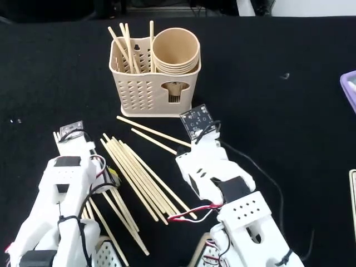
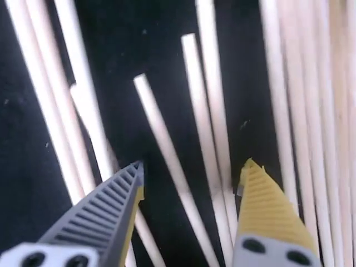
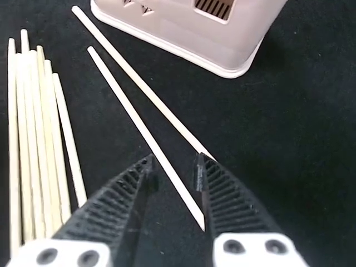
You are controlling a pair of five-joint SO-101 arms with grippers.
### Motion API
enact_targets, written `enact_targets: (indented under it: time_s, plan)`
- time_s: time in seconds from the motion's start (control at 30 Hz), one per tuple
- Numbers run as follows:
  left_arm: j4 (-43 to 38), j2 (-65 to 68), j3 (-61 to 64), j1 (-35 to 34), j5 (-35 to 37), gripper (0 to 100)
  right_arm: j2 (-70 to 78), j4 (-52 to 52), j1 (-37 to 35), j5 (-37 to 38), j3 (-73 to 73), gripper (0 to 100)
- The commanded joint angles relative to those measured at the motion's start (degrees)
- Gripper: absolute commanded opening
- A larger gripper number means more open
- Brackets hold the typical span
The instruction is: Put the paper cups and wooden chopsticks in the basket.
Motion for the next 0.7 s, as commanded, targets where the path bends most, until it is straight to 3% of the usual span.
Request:
enact_targets:
  time_s: [0.0,0.17,0.37,0.47,0.67]
  plan:
    - [-7.5,0.0,1.5,1.1,-0.1,27,-1.9,-1.1,0.9,0.1,-0.3,11.4]
    - [-9.0,0.0,1.5,1.3,6.6,26,-1.9,-1.3,0.9,0.1,-0.3,11.4]
    - [-9.2,-0.3,1.3,4.6,11.7,2,-1.9,-1.3,0.9,0.1,-0.3,11.4]
    - [-12.0,-0.3,1.9,5.2,11.7,6,-1.9,-1.3,0.9,0.1,-0.3,11.4]
    - [-17.8,-0.6,-1.1,4.9,11.7,3,-1.9,-1.2,0.9,0.1,-0.3,11.4]
